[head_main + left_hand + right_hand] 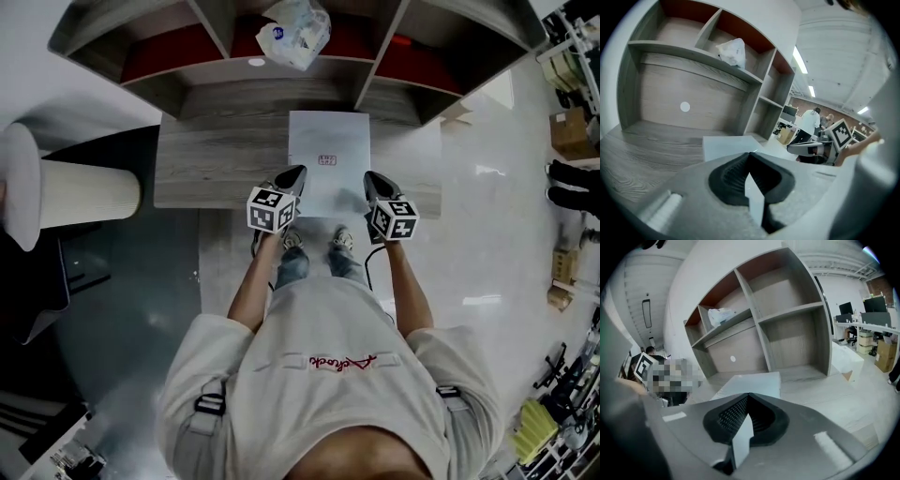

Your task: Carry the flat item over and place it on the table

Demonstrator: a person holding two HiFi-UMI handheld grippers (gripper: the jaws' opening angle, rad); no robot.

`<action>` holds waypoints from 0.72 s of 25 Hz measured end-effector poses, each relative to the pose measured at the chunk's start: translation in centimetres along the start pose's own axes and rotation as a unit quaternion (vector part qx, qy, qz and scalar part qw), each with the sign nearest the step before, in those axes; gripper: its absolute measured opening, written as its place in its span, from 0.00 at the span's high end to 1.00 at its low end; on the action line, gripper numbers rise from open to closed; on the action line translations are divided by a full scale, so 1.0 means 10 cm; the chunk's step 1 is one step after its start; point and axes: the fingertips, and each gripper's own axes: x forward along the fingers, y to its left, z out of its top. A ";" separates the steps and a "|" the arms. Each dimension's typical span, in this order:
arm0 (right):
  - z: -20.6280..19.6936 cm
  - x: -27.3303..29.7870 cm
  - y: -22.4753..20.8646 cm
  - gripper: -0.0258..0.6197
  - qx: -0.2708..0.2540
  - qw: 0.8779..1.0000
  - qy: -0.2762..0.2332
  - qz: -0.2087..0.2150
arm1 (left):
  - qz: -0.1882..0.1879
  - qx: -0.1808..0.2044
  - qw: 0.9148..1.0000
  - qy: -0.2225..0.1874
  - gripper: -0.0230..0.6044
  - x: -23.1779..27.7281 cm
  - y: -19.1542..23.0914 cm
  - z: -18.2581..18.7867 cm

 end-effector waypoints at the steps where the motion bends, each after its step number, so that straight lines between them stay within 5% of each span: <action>1: 0.04 -0.03 0.01 0.95 -0.005 1.000 -0.006 -0.003 | 0.001 0.004 1.000 -0.003 0.96 -0.02 -0.02 0.03; 18: 1.17 -0.52 0.42 0.95 -0.097 0.985 -0.141 0.000 | 0.010 0.054 0.989 -0.136 0.96 -0.44 -0.33 1.21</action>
